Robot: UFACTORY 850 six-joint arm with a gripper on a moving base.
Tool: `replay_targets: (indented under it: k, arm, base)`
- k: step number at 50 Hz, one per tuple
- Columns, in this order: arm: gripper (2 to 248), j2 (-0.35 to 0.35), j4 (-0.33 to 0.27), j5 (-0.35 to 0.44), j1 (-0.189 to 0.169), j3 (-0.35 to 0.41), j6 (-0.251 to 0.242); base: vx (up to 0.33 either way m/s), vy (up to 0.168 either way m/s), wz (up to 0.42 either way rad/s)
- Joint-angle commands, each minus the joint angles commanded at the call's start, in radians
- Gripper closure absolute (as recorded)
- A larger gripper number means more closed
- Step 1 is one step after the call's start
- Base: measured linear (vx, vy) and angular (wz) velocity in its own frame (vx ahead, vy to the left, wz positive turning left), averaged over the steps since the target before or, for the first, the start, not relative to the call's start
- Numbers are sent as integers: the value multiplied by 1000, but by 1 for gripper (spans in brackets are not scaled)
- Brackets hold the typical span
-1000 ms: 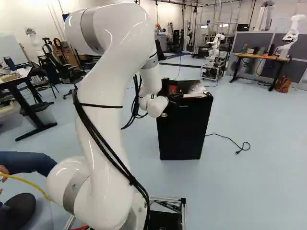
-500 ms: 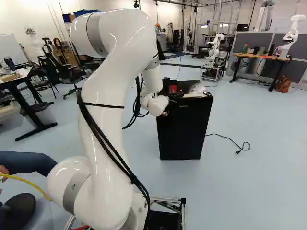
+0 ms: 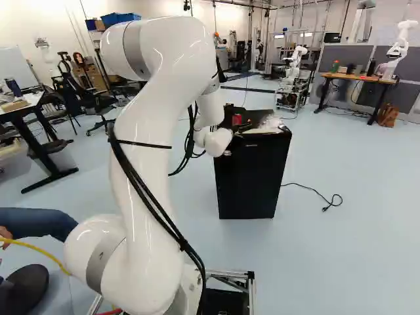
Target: Grab a drink from the fridge
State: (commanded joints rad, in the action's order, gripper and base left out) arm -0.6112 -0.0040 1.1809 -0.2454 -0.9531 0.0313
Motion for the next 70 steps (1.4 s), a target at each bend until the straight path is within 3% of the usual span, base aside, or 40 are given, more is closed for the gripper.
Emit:
replay_targets:
  k: [19, 20, 25, 26, 30, 31, 35, 36, 40, 41, 70]
  arm:
    - [3, -17, 0, 0, 3, -26, 0]
    - [19, -17, 0, 0, 3, -26, 0]
    - [19, -17, 0, 0, 3, -26, 0]
    - [57, -17, 0, 0, 3, -26, 0]
    - [57, -17, 0, 0, 3, -26, 0]
    - [95, -17, 0, 0, 3, -26, 0]
    - [95, -17, 0, 0, 3, -26, 0]
    - [133, -17, 0, 0, 3, -26, 0]
    - [133, -17, 0, 0, 3, -26, 0]
    - [152, -17, 0, 0, 3, -26, 0]
    - [152, 31, 0, 0, 3, -24, 0]
  base:
    - [0, 0, 0]
    - [0, 0, 0]
    - [0, 0, 0]
    - [0, 0, 0]
    - [0, 0, 0]
    - [0, 0, 0]
    - [0, 0, 0]
    - [0, 0, 0]
    - [0, 0, 0]
    - [0, 0, 0]
    - [0, 0, 0]
